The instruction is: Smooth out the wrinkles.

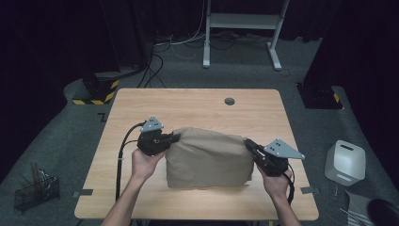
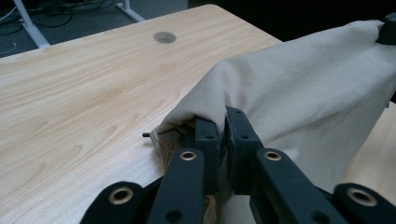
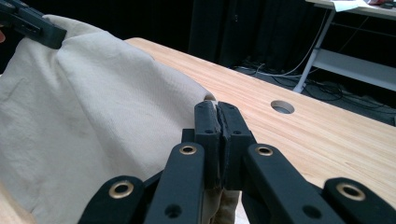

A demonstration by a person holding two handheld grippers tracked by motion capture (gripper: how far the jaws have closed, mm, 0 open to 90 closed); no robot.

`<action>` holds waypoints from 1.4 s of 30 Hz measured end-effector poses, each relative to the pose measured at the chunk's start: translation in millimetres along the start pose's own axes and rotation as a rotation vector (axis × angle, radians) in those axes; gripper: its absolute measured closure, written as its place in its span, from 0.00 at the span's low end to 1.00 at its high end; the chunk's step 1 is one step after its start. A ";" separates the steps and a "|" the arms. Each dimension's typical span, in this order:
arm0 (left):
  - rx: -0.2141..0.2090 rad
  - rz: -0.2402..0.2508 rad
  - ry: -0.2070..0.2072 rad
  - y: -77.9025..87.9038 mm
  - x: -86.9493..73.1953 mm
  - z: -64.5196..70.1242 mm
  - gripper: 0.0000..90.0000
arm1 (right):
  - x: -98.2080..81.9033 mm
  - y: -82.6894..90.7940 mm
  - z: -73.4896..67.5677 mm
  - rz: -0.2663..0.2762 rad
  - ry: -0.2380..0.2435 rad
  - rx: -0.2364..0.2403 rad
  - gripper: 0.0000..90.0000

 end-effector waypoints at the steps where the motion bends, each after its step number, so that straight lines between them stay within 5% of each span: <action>1: 0.004 -0.001 -0.001 -1.0 0.6 -0.7 0.95 | -0.1 -1.0 0.6 -0.001 -0.002 -0.001 0.97; 42: 0.082 -0.021 0.011 -33.7 11.1 -30.2 0.95 | -1.2 -42.1 24.1 -0.060 -0.074 -0.026 0.97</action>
Point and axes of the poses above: each handheld gripper's, and its own axes: y roughly backward along the jaws, x roughly out of its top, z roughly to its right, the point moved 8 cm from there along -y, roughly forward along the jaws, and after that the axes turned 6 degrees about -z, right-handed, at the moved point
